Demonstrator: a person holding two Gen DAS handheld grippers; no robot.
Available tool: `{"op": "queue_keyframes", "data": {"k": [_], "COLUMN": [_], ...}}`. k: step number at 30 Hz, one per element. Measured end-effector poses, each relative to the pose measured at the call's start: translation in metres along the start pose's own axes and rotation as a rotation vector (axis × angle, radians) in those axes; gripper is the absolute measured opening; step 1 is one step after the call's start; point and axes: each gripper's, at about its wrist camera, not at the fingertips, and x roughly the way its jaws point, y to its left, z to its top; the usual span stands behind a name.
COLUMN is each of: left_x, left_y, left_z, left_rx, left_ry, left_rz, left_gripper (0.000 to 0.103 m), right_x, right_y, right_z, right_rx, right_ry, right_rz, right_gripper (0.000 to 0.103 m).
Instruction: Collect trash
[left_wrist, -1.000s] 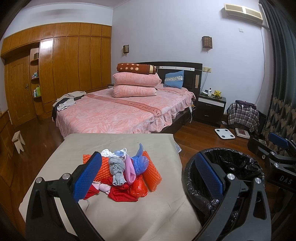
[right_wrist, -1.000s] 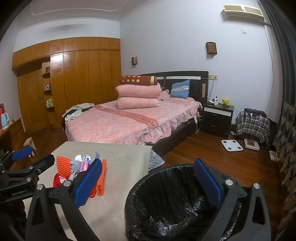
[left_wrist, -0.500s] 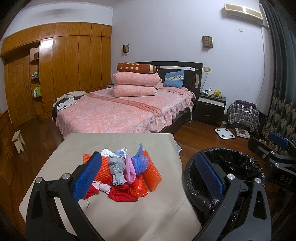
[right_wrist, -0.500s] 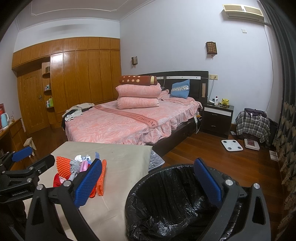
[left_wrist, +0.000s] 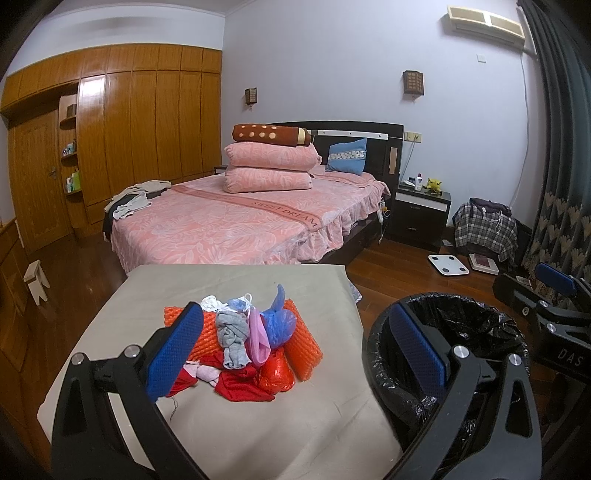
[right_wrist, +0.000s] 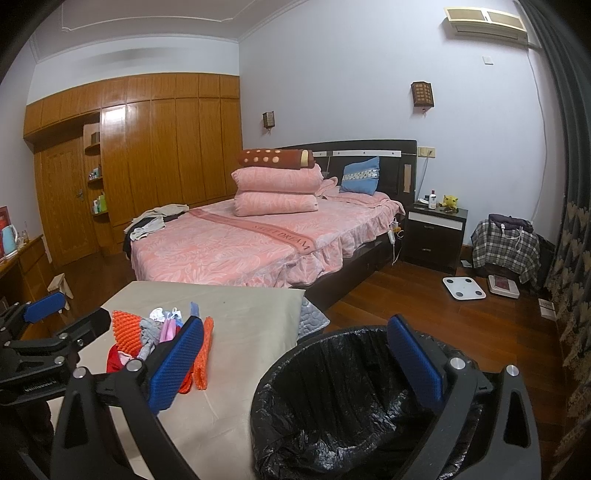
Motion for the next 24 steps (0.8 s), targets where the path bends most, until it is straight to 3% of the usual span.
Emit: {"op": "queue_keyframes", "data": {"k": [24], "left_x": [0.003], "left_y": [0.000], "left_z": [-0.006], "left_rx": [-0.003], "left_ry": [0.006], "left_rz": [-0.001], "left_gripper": [0.098], "right_x": [0.013], "right_y": [0.004], "right_z": [-0.014], "right_rx": [0.010], "right_ry": [0.014], "right_rz": [0.004], "right_gripper": [0.097]}}
